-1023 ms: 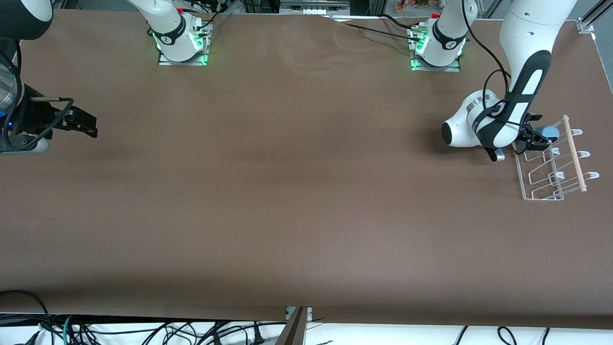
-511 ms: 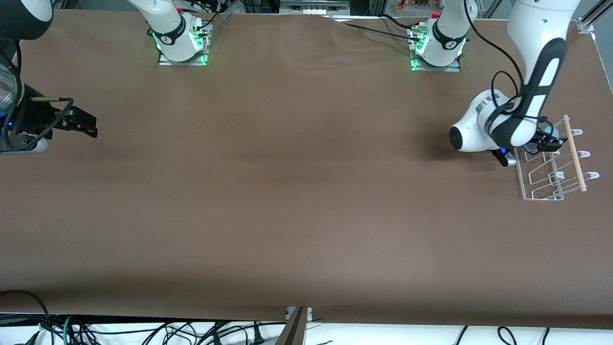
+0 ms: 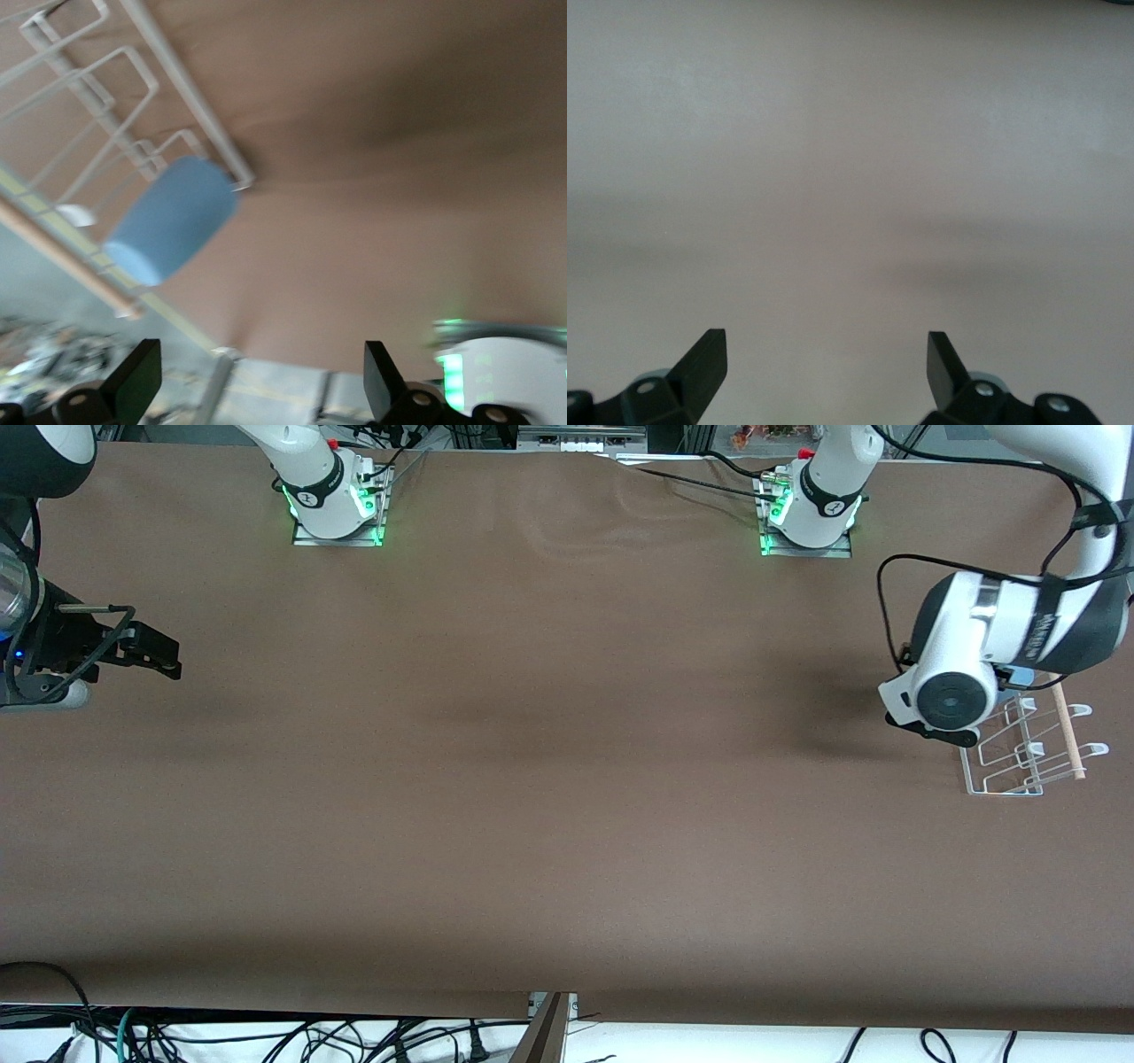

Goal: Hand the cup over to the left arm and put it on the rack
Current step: 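Open the left gripper and raise it away from the rack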

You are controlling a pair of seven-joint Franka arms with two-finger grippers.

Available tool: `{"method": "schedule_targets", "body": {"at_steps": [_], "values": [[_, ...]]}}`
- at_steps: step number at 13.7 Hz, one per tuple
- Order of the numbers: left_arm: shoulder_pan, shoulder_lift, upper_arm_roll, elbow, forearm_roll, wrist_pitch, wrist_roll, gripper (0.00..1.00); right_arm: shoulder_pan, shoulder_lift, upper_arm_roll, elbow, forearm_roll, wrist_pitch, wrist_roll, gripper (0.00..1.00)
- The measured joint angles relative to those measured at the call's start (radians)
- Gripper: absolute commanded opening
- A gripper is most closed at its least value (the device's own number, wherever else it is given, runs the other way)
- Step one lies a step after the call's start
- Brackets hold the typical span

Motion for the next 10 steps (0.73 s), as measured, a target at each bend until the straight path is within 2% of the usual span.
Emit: {"method": "schedule_targets", "body": {"at_steps": [2, 5, 10], "values": [[0.003, 0.0, 0.003, 0.074, -0.16, -0.001, -0.044, 1.0, 0.0, 0.0, 0.0, 0.0, 0.0, 0.0, 0.0, 1.0], [0.005, 0.001, 0.005, 0.178, -0.302, 0.001, -0.076, 1.0, 0.0, 0.0, 0.0, 0.0, 0.001, 0.0, 0.0, 1.0], [0.016, 0.0, 0.006, 0.44, -0.329, 0.003, -0.077, 1.0, 0.0, 0.0, 0.0, 0.0, 0.001, 0.0, 0.0, 1.0]]}}
